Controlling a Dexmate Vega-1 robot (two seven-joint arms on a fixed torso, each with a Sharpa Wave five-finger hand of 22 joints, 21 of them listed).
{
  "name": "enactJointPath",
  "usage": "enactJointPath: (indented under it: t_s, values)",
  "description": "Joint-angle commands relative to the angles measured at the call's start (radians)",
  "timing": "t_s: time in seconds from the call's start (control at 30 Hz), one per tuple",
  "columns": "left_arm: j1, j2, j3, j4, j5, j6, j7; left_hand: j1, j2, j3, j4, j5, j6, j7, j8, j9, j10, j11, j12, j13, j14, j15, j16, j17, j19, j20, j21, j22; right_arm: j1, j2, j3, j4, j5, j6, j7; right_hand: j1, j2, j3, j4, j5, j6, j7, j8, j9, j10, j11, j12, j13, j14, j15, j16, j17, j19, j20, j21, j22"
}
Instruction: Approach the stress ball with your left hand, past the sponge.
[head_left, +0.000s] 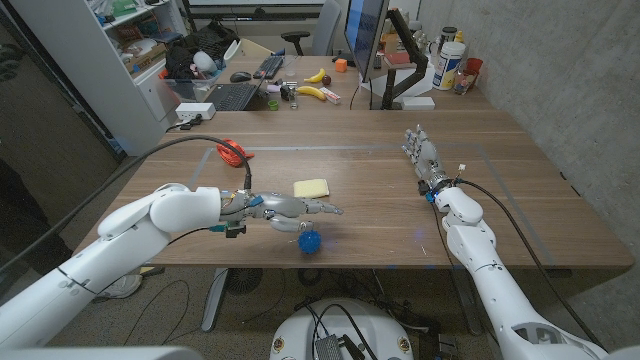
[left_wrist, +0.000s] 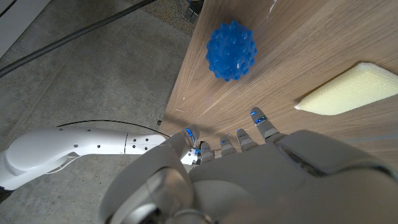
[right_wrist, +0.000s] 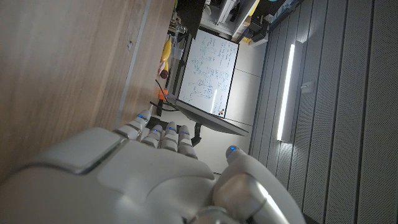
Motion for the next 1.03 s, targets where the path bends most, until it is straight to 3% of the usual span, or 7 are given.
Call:
enactJointPath:
  t_s: [0.03, 0.7, 1.03]
  values:
    - [-0.002, 0.012, -0.001, 0.009, -0.013, -0.003, -0.014, 0.017, 0.043, 0.011, 0.002, -0.005, 0.007, 0.000, 0.006, 0.002, -0.029, 0.006, 0.007, 0.001, -0.089, 0.001, 0.006, 0.004, -0.206, 0.008, 0.005, 0.003, -0.016, 0.010, 0.006, -0.012, 0.007, 0.013, -0.017, -0.003, 0.077, -0.003, 0.003, 0.005, 0.002, -0.009, 0.003, 0.003, 0.000, -0.010, 0.001, 0.005, -0.009, 0.002, 0.004, 0.004, 0.007, -0.035, 0.000, 0.004]
    - [-0.036, 0.020, 0.032, 0.052, -0.025, -0.036, -0.033, 0.030, 0.043, 0.024, 0.006, -0.008, 0.011, 0.000, 0.007, 0.003, -0.033, 0.009, 0.010, 0.003, -0.095, 0.002, 0.008, 0.006, -0.212, 0.011, 0.011, 0.005, -0.076, 0.020, 0.043, -0.066, 0.011, 0.007, -0.058, -0.002, 0.077, -0.003, 0.003, 0.005, 0.002, -0.009, 0.003, 0.003, 0.000, -0.009, 0.001, 0.005, -0.009, 0.002, 0.004, 0.004, 0.007, -0.034, -0.001, 0.004]
    - [-0.082, 0.014, 0.076, 0.086, -0.031, -0.025, -0.062, 0.036, 0.043, 0.030, 0.007, -0.008, 0.014, 0.000, 0.008, 0.004, -0.033, 0.011, 0.012, 0.003, -0.098, 0.002, 0.009, 0.007, -0.215, 0.014, 0.014, 0.006, -0.051, 0.023, 0.053, -0.022, 0.013, 0.018, -0.054, -0.002, 0.077, -0.002, 0.003, 0.005, 0.002, -0.008, 0.003, 0.003, -0.001, -0.009, 0.001, 0.005, -0.009, 0.003, 0.004, 0.004, 0.007, -0.034, -0.001, 0.004]
